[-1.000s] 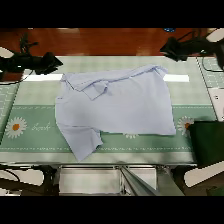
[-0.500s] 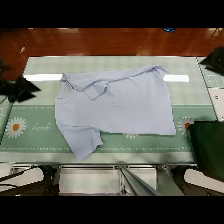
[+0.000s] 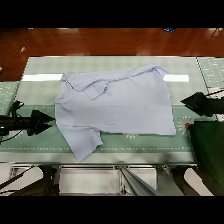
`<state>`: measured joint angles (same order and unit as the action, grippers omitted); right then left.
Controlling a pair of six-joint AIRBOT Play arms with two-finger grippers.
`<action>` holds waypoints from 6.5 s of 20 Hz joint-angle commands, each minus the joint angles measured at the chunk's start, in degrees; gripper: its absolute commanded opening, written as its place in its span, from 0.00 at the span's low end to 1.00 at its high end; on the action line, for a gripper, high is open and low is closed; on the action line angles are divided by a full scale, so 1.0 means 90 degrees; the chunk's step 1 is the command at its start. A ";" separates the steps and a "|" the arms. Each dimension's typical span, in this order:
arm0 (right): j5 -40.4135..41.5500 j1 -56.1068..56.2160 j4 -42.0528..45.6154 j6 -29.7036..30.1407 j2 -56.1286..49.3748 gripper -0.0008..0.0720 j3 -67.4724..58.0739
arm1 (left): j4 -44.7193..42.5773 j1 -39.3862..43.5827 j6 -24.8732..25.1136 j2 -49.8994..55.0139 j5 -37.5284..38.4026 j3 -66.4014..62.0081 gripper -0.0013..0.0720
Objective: Fold the shirts.
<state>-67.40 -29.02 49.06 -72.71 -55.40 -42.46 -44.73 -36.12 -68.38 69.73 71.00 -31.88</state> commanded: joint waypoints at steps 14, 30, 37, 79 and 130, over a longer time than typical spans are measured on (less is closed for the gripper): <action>-0.0231 -0.0024 0.0823 -0.0675 0.0158 0.57 0.0583 | 0.0090 0.1409 -0.0311 0.0454 -0.0767 0.0024 0.04; -0.0573 -0.0024 0.2181 -0.1328 -0.0189 0.57 0.1472 | 0.0090 0.1411 -0.0311 0.0457 -0.0770 0.0027 0.04; 0.0061 -0.0017 0.1214 -0.1015 -0.0979 0.57 0.1525 | 0.0090 0.1411 -0.0311 0.0457 -0.0775 0.0027 0.04; -0.2030 0.1319 0.2480 -0.1729 0.1911 0.04 -0.6358 | -0.3310 0.1753 -0.2203 -0.4238 0.0187 -0.6669 0.04; -0.1613 0.0981 0.2567 -0.1426 -0.3861 0.58 -0.5340 | -0.2652 0.2348 -0.1579 0.1712 0.1530 -0.5200 0.71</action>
<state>-80.58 -15.64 70.50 -85.41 -96.73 -93.38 -68.16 -11.62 -83.40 92.23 84.25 -82.96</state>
